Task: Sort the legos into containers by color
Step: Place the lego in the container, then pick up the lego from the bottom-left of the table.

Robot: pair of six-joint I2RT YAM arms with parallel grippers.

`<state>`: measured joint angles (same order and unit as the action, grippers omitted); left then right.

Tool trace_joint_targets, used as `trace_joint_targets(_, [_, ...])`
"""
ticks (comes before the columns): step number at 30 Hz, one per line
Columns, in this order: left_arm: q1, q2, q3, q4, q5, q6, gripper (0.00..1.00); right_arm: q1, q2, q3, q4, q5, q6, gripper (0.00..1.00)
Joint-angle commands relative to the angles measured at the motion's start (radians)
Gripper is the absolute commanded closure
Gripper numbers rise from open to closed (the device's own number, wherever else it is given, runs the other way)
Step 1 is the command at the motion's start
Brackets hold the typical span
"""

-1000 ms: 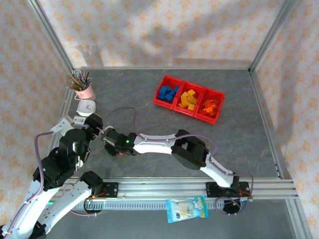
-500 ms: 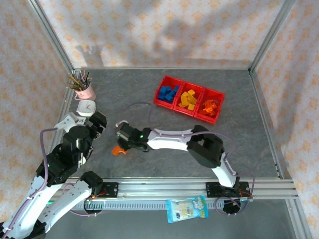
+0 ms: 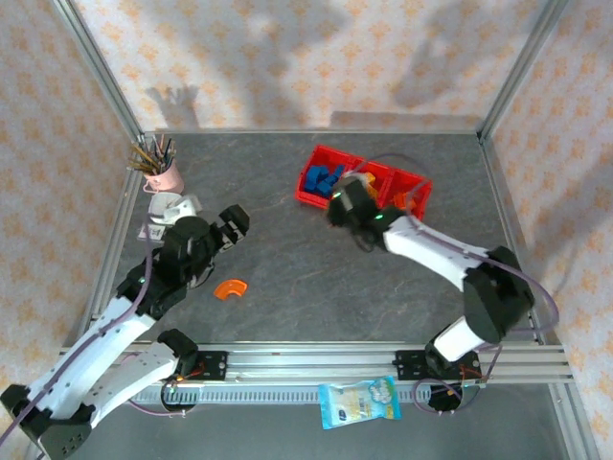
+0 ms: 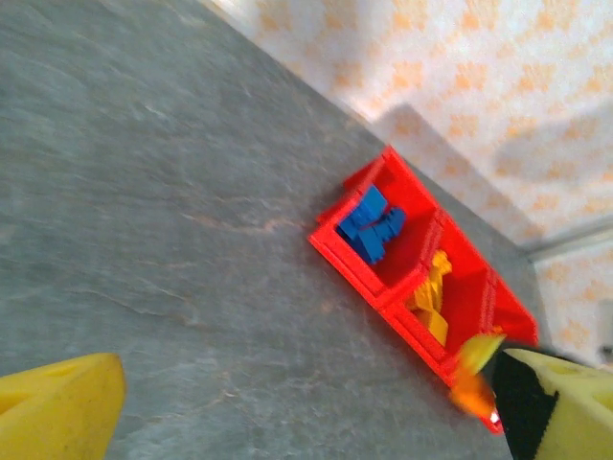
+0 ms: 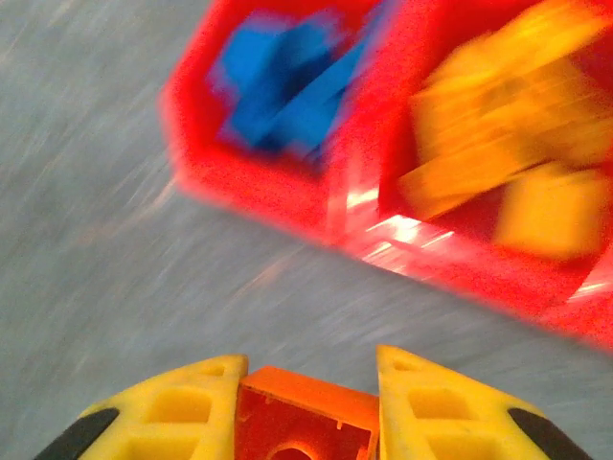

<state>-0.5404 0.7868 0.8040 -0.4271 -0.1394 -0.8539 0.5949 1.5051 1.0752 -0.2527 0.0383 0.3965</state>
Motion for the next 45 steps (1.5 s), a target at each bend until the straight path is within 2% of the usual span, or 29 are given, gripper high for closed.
trace_joint_targets(1, [0.004,0.07,-0.025,0.185,0.133,0.054,0.01,-0.144,-0.055,-0.028,-0.058,0.104,-0.011,0.71])
trace_joint_targets(5, [0.005,0.159,-0.025,0.263,0.18,0.067,0.01,-0.317,-0.008,0.01,-0.052,0.103,-0.041,0.71])
trace_joint_targets(10, [0.005,0.214,-0.026,0.313,0.209,0.078,0.01,-0.402,0.101,0.088,-0.036,0.115,-0.057,0.7])
trace_joint_targets(11, [0.005,0.219,-0.025,0.315,0.206,0.08,0.01,-0.415,0.123,0.101,-0.029,0.11,-0.056,0.67])
trace_joint_targets(14, [0.005,0.221,-0.027,0.308,0.191,0.082,0.01,-0.427,0.181,0.163,-0.042,0.088,-0.082,0.49])
trace_joint_targets(18, [0.004,0.199,-0.025,0.282,0.176,0.087,0.01,-0.413,0.178,0.203,-0.048,-0.003,-0.104,0.38])
trace_joint_targets(22, [0.005,0.134,-0.028,0.206,0.123,0.081,0.01,-0.307,0.141,0.196,-0.07,0.01,-0.167,0.34])
trace_joint_targets(27, [0.006,0.013,-0.026,0.05,0.026,0.046,0.01,-0.129,0.078,0.122,-0.039,-0.11,-0.26,0.34])
trace_joint_targets(32, [0.008,-0.116,-0.009,-0.103,-0.071,0.02,0.01,0.085,0.077,0.039,0.05,-0.201,-0.349,0.31])
trace_joint_targets(35, [0.008,-0.159,0.014,-0.184,-0.108,0.001,0.01,0.195,0.107,-0.003,0.145,-0.265,-0.371,0.31])
trace_joint_targets(40, [0.008,-0.201,0.033,-0.274,-0.146,-0.034,0.01,0.37,0.213,0.01,0.244,-0.274,-0.461,0.29])
trace_joint_targets(45, [0.008,-0.237,0.031,-0.321,-0.164,-0.056,0.01,0.481,0.319,0.056,0.312,-0.27,-0.501,0.24])
